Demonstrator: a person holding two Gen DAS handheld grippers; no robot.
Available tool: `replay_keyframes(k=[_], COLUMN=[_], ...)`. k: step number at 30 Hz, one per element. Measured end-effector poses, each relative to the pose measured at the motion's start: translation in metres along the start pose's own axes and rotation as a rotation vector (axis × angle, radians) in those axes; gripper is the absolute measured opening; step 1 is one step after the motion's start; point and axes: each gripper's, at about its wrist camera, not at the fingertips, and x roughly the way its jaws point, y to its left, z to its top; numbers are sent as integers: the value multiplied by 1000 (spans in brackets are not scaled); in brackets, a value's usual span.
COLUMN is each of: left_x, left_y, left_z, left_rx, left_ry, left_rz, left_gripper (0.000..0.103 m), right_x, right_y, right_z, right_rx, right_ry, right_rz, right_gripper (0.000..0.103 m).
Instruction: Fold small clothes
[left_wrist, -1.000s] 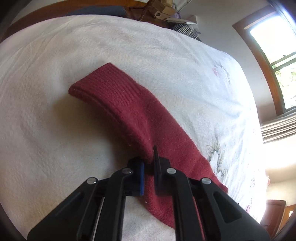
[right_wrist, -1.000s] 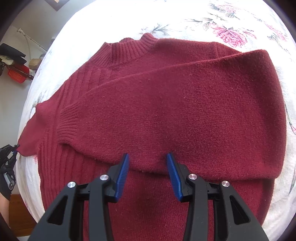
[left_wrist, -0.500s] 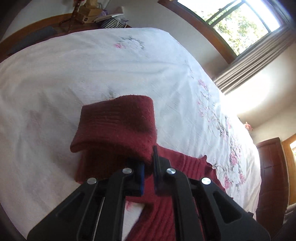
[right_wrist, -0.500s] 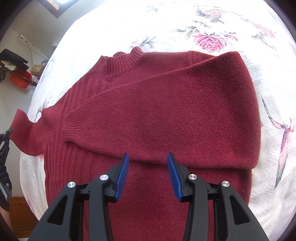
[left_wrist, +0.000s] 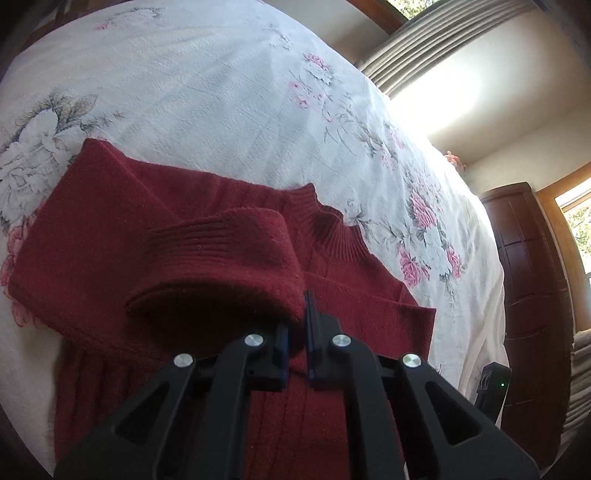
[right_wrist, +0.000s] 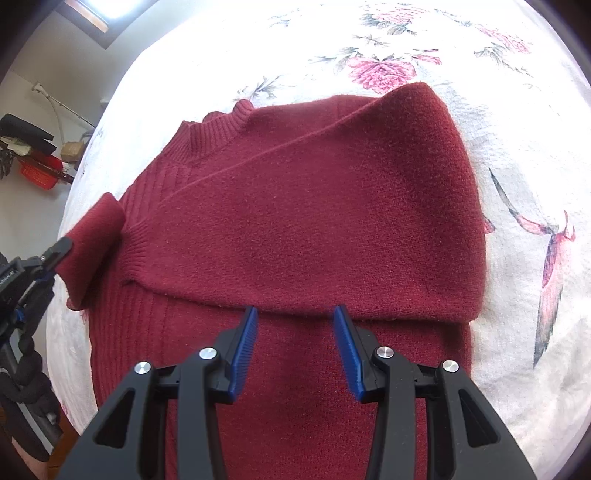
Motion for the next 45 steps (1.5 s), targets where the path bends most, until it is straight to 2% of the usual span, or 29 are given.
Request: replay_keyframes(k=[5, 7, 11, 14, 17, 20, 25, 28, 29, 30, 31, 32, 34, 36, 38, 41, 45], left_x=[56, 61, 34, -4, -42, -62, -49, -29, -23, -17, -13, -11, -16, -28, -41, -43, -8], left_y=[15, 20, 25, 42, 69, 97, 127, 135, 141, 145, 144, 146, 144, 136, 125, 107, 87], left_z=[-28, -38, -45, -44, -23, 7, 40, 44, 45, 45, 44, 43, 44, 44, 43, 40, 32], left_rx=[42, 69, 138, 159, 173, 181, 177, 182, 177, 167, 157, 151, 145, 133, 130, 172, 233], left_ry=[173, 206, 227, 198, 96, 14, 13, 44, 60, 74, 81, 83, 71, 37, 3, -9, 53], left_rz=[83, 90, 41, 24, 131, 293, 423, 452, 472, 481, 482, 484, 479, 448, 414, 390, 403], left_gripper=[7, 11, 14, 20, 25, 31, 31, 32, 32, 32, 32, 32, 32, 32, 33, 33, 34], right_x=[1, 0, 2, 8, 18, 32, 64, 84, 91, 97, 100, 101, 97, 83, 61, 36, 42], right_y=[0, 3, 14, 35, 69, 109, 158, 170, 172, 173, 174, 174, 171, 162, 151, 128, 94], right_z=[4, 5, 11, 19, 30, 38, 43, 41, 41, 41, 40, 40, 39, 42, 45, 51, 52], right_rx=[11, 8, -7, -27, -71, -114, -142, -136, -135, -137, -140, -145, -154, -131, -130, -116, -96], right_ry=[11, 11, 25, 35, 50, 68, 115, 151, 165, 176, 180, 177, 171, 147, 90, 31, 49], right_rz=[6, 10, 25, 78, 139, 197, 236, 219, 215, 221, 239, 245, 260, 294, 288, 221, 89], right_gripper=[43, 44, 47, 48, 51, 52, 53, 53, 52, 43, 29, 26, 11, 10, 10, 10, 11])
